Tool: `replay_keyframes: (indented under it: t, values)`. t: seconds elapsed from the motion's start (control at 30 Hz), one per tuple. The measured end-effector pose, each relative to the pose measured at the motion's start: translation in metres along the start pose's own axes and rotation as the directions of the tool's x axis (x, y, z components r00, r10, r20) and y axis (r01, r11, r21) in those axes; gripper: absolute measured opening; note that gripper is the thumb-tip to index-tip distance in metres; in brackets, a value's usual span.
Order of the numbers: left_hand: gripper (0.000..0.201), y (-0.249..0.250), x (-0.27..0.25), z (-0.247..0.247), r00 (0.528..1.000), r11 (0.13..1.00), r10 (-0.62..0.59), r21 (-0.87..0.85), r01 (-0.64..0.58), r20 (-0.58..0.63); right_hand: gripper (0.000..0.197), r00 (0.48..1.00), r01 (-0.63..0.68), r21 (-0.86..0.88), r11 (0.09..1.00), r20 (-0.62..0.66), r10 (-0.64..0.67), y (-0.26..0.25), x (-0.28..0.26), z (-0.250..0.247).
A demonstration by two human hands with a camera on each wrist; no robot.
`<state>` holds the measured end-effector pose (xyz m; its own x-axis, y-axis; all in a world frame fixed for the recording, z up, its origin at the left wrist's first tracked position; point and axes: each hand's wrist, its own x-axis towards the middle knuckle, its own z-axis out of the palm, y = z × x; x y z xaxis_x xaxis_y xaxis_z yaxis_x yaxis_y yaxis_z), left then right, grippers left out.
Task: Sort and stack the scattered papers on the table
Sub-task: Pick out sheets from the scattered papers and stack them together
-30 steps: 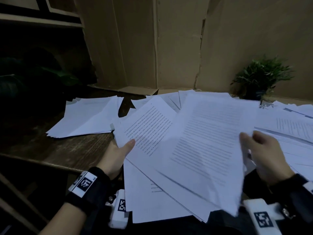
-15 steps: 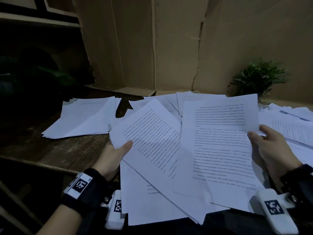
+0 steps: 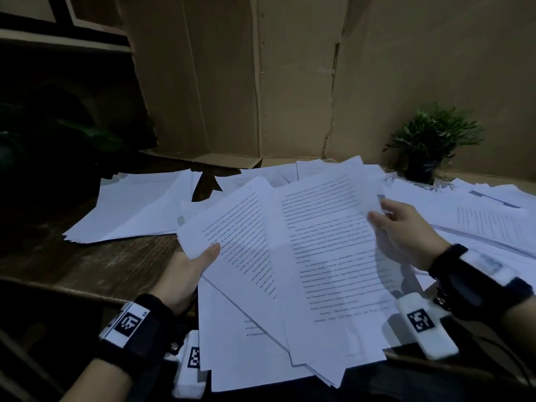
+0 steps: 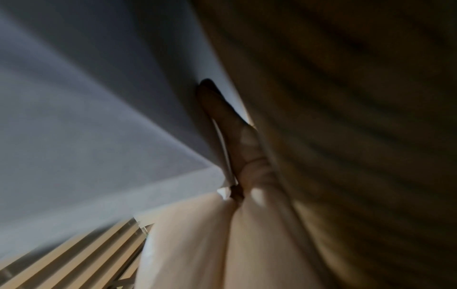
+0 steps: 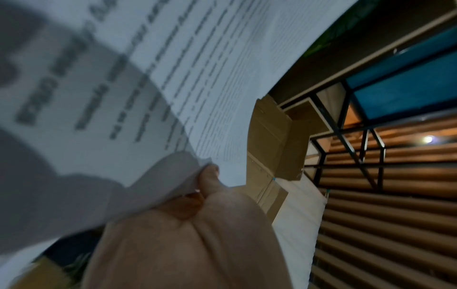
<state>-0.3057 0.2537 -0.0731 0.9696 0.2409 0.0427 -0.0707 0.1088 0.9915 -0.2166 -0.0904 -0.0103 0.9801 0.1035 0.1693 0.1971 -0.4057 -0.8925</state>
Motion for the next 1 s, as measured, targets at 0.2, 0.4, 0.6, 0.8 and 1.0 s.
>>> replay_keyframes:
  t: [0.2, 0.4, 0.6, 0.8, 1.0]
  values:
    - [0.031, 0.002, -0.004, 0.001, 0.999, 0.999, 0.019, 0.029, -0.020, 0.026, 0.041, 0.987, 0.057, -0.154, 0.986, 0.158, -0.032, -0.035, 0.031, 0.048]
    - [0.052, 0.007, -0.008, 0.000, 0.993, 0.995, 0.089, 0.040, -0.092, 0.072, 0.038, 0.958, 0.080, -0.231, 0.970, 0.288, -0.010, -0.043, 0.049, 0.081]
    - [0.051, 0.009, -0.010, 0.003, 0.995, 0.987, 0.094, 0.137, -0.089, -0.029, 0.028, 0.928, 0.068, -0.185, 0.980, 0.373, 0.006, -0.045, 0.053, 0.086]
    - [0.096, 0.005, -0.010, -0.001, 0.995, 0.991, 0.061, 0.127, -0.051, -0.079, 0.012, 0.934, 0.018, -0.012, 1.000, 0.356, -0.013, -0.042, 0.052, 0.089]
    - [0.056, 0.007, -0.007, 0.001, 0.998, 0.998, 0.060, 0.017, -0.060, -0.031, 0.035, 0.937, -0.062, 0.004, 0.998, 0.345, 0.057, -0.039, 0.052, 0.092]
